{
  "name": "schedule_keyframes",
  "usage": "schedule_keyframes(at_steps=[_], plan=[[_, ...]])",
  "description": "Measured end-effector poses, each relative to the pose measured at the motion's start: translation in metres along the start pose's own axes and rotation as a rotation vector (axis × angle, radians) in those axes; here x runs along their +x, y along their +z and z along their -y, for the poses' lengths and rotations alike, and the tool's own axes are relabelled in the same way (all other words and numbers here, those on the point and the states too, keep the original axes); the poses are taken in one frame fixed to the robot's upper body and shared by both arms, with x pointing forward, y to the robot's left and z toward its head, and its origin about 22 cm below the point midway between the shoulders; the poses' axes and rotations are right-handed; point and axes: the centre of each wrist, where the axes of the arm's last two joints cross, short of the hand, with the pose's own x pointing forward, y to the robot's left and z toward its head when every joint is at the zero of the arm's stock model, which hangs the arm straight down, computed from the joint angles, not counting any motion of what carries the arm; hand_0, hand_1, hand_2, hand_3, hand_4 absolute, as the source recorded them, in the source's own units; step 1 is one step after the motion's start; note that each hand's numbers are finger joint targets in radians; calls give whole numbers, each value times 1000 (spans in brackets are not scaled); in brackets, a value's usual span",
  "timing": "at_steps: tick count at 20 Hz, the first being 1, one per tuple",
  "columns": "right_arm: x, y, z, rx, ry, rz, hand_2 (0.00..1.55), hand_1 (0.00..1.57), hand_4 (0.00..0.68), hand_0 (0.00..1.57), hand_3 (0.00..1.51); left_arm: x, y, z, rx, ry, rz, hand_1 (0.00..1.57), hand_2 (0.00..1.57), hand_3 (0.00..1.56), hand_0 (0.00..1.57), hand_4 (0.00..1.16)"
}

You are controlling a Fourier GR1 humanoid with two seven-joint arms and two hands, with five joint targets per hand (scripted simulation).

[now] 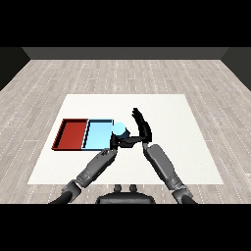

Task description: Pick the blue can and put it in the blue box

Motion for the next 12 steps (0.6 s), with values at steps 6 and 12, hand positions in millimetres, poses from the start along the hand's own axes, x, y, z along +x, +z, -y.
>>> schedule_keyframes(at_steps=[6, 12], plan=[[23, 4, 30, -53, -87, 80, 0, 0, 0, 0, 0, -8, -3, -19, 64, -8, 8, 1571, 1568, 1466, 1571, 1148], [44, 28, 77, -150, -142, 160, 0, 0, 0, 0, 0, -1, -22, -58, 139, -63, 24, 1571, 1562, 1473, 1571, 1146]])
